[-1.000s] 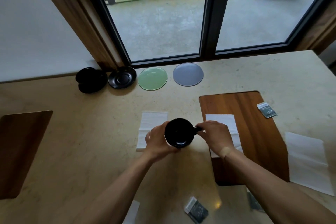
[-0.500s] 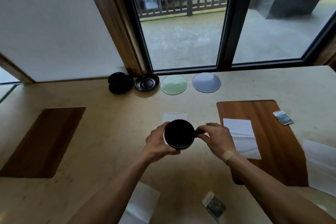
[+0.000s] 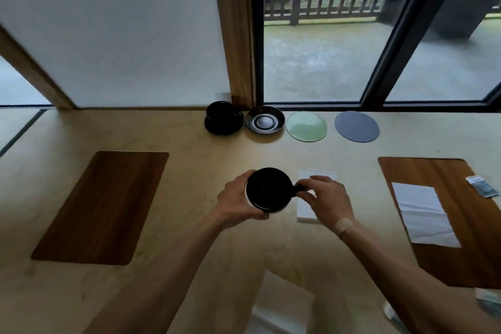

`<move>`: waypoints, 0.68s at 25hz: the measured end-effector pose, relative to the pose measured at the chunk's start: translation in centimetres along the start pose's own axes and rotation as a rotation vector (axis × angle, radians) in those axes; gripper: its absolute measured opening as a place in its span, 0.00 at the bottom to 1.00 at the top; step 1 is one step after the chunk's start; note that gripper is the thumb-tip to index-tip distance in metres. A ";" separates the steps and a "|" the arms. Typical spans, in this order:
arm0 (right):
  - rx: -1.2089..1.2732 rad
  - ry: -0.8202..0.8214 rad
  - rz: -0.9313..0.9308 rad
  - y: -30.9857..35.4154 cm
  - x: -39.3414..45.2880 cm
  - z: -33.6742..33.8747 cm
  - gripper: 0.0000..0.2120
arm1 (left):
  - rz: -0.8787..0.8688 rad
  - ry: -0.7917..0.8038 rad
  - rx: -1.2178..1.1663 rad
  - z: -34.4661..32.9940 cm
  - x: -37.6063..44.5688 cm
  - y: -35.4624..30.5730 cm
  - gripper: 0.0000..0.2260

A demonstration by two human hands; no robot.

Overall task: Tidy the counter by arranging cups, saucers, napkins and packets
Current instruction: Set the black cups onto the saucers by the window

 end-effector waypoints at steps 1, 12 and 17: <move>0.003 -0.004 -0.005 0.9 0.5 -0.4 0.06 | -0.007 0.004 -0.002 0.9 0.6 0.5 0.41; -0.024 0.018 -0.046 4.0 8.1 -3.2 0.07 | -0.051 0.042 0.007 5.3 9.2 1.9 0.43; -0.025 -0.051 -0.021 2.7 12.9 -4.7 0.07 | -0.080 0.041 -0.021 4.7 14.3 2.0 0.42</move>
Point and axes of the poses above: each hand's wrist, its own x-axis towards the middle knuckle, its own z-axis out of the back of the hand, y = z × x, the point moved 4 cm from there along x, towards the middle knuckle, and after that the axes turned 14 degrees about -y, right-handed, at the moved point
